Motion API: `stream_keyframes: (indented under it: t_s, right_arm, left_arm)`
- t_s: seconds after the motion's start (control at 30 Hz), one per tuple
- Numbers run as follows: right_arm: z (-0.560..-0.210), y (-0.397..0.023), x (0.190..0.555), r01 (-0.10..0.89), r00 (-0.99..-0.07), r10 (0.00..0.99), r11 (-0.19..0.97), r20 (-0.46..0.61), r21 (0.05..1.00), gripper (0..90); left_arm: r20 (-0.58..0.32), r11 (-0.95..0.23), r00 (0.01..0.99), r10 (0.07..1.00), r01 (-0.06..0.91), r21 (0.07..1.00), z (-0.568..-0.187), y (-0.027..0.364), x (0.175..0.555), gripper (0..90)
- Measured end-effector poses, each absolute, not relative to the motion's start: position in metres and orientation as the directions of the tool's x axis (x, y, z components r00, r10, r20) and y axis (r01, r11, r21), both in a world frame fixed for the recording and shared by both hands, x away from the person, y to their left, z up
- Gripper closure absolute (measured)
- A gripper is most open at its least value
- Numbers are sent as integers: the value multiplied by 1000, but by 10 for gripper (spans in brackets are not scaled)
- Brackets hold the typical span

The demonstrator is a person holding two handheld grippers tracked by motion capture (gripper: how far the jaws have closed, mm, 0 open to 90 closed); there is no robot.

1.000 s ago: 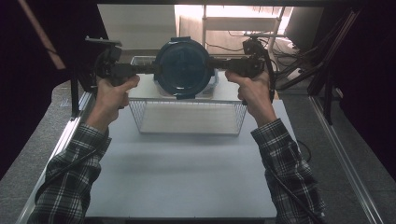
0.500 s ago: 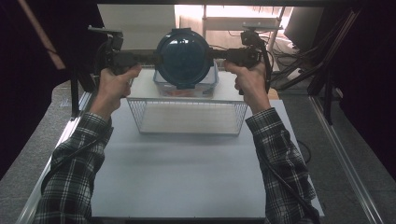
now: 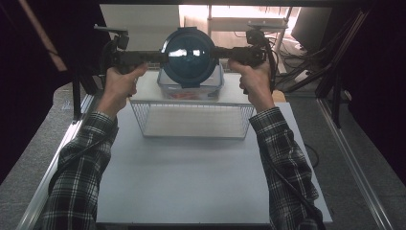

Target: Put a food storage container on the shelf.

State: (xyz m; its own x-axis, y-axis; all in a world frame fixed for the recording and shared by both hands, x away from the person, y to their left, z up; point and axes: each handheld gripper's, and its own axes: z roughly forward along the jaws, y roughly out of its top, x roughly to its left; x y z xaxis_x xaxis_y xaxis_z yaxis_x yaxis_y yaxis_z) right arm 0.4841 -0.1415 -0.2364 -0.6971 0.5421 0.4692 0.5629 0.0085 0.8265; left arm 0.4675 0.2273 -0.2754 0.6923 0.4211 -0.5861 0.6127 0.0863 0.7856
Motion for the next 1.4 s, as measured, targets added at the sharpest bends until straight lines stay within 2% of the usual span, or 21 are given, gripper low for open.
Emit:
stream_keyframes:
  t_s: [0.23,0.8,0.87,0.9,1.0,1.07,1.1,1.13,1.23,1.4]
  right_arm:
    - [-235,-139,485,565,-692,555,17,462,825,554]
    - [-236,-137,491,565,-673,584,10,454,825,536]
    - [-233,-134,489,534,-657,654,53,375,844,628]
    - [-232,-133,489,526,-655,672,77,345,847,643]
    - [-233,-131,489,524,-661,670,90,338,847,660]
    - [-233,-131,489,521,-663,667,87,339,849,700]
    - [-234,-129,489,521,-666,667,98,333,848,690]
    - [-234,-128,489,517,-663,670,88,333,851,692]
    - [-234,-127,489,518,-654,682,88,328,851,698]
    - [-236,-129,487,521,-652,677,73,341,850,721]
  left_arm:
    - [-566,83,679,467,604,793,-273,227,469,542]
    - [-585,118,653,480,613,781,-276,226,476,520]
    - [-580,113,641,503,616,779,-275,223,478,496]
    - [-589,115,622,516,631,767,-275,222,479,478]
    - [-624,139,602,498,655,743,-281,225,485,462]
    - [-605,148,590,535,640,754,-282,224,485,452]
    - [-580,149,590,562,617,773,-279,223,484,446]
    - [-547,134,593,591,597,791,-275,221,483,487]
    - [-514,100,588,624,593,799,-269,219,482,504]
    - [-523,130,574,630,586,800,-271,219,482,526]
